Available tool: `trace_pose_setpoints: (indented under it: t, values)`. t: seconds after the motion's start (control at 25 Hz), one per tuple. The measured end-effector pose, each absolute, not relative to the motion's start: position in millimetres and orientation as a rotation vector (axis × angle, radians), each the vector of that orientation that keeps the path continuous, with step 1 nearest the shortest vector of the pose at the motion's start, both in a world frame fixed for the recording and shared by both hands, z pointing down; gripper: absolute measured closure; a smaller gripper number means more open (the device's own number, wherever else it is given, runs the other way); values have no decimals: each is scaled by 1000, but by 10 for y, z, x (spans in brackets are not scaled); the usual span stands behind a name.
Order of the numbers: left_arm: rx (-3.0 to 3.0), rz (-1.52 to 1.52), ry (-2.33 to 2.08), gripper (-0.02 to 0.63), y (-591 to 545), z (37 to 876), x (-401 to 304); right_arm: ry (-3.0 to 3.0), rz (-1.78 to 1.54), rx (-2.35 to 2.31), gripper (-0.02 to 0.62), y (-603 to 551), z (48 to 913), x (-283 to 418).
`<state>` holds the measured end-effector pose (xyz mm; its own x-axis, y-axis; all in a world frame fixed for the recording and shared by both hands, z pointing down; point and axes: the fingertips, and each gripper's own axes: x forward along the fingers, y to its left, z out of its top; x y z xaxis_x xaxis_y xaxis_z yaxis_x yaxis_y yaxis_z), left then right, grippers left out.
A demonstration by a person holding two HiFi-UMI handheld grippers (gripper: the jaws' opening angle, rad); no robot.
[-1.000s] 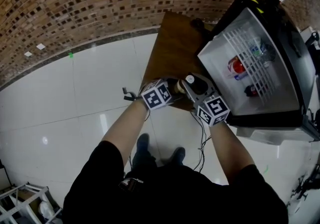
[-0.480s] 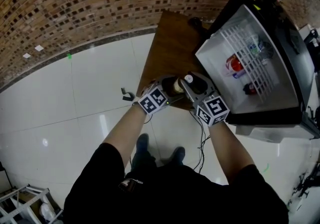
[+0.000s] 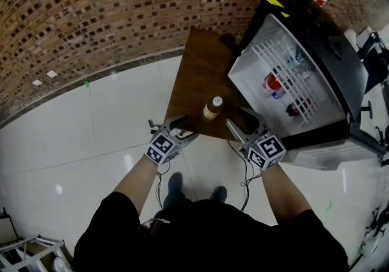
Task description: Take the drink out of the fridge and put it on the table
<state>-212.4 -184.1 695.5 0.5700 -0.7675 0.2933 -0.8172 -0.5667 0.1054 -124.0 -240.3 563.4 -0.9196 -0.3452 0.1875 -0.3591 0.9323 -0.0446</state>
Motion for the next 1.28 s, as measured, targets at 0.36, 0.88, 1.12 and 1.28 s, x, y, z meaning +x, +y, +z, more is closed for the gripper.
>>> trace_pose_setpoints:
  t: [0.36,0.88,1.12,1.28]
  values:
    - [2420,-128,-1296,546,-676,5951,-1931,-2936,302,536,590,-1646,5078,194]
    - [2475,-121,-1284,606,-507,5172,-1210,-2887,425,770,595,-1031,5188,1783]
    - [2512,-81,-1243,606,-626,5118,-1006,-2882,428,812,595,-1121,5169,1901]
    - [2567,-41,-1207,606,-633,5064,-891,-2879,409,799,595,-1121,5161,1892]
